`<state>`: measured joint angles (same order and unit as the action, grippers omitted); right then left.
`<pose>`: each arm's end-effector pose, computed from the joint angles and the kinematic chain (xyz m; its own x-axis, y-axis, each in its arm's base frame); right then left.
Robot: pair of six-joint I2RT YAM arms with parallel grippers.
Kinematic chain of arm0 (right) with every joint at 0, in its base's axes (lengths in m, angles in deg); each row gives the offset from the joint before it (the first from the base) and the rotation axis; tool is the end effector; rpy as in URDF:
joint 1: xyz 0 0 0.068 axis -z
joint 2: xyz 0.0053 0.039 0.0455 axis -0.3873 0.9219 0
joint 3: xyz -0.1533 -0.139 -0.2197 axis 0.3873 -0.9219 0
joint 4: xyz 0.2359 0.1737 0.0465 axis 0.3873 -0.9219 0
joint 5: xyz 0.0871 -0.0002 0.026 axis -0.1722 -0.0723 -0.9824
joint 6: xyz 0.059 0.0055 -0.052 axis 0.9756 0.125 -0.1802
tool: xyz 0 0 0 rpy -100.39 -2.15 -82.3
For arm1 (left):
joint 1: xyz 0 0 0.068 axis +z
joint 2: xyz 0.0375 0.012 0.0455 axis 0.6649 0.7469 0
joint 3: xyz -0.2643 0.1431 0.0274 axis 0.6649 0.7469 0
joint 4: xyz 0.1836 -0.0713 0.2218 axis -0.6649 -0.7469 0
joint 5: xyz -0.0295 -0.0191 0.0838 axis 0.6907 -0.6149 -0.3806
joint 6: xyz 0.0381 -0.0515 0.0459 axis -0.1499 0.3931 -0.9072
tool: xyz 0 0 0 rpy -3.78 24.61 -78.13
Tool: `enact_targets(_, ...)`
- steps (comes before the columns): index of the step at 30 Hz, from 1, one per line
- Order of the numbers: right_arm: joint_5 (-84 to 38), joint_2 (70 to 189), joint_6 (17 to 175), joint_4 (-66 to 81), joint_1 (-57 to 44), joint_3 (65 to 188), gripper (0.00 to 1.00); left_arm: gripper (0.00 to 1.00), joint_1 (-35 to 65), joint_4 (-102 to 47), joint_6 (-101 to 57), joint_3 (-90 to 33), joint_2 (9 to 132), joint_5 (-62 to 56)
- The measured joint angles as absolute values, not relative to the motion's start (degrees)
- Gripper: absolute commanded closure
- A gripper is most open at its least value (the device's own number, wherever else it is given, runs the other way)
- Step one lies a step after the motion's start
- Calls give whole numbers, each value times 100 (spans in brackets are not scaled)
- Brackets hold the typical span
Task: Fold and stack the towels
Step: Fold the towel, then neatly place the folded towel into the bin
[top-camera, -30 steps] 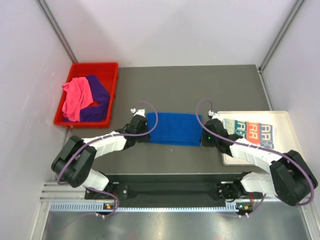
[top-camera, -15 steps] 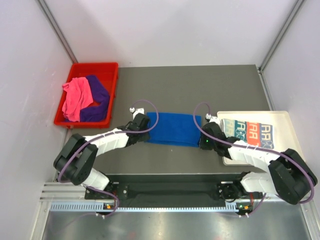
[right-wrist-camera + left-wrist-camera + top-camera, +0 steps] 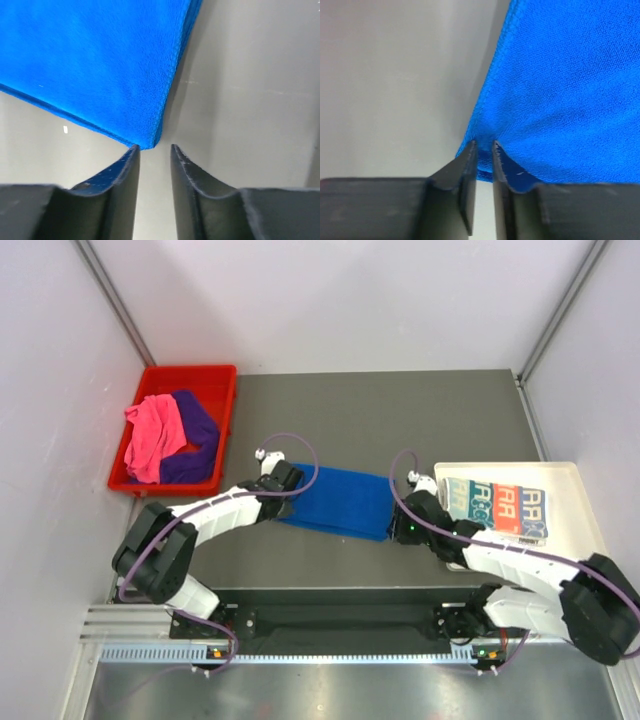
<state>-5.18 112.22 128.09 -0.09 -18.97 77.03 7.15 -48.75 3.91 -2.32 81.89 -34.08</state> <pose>0.1925 0.1560 0.1500 -0.7727 0.1366 -0.6199 -0.1047 0.9358 0.3367 0.2819 -0.1621 0.1469 -0.7927 -0.1326 -0.5950 -0.1452 0.9890 -0.0269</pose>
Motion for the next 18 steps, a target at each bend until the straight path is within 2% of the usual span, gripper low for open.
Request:
enact_targets(5,-333,10536,12745,-582,-1906,7889,53,65,704,-5242,277,-490,7961,-3515)
enact_targets(11,54,9495,12610,-1517,-1875,8706,50,62,494,-5500,227,-1119,7627,-3635)
enact_targets(18,778,8212,12511,-2610,-1855,9902,50,55,-402,-5563,360,-1948,7981,-3843)
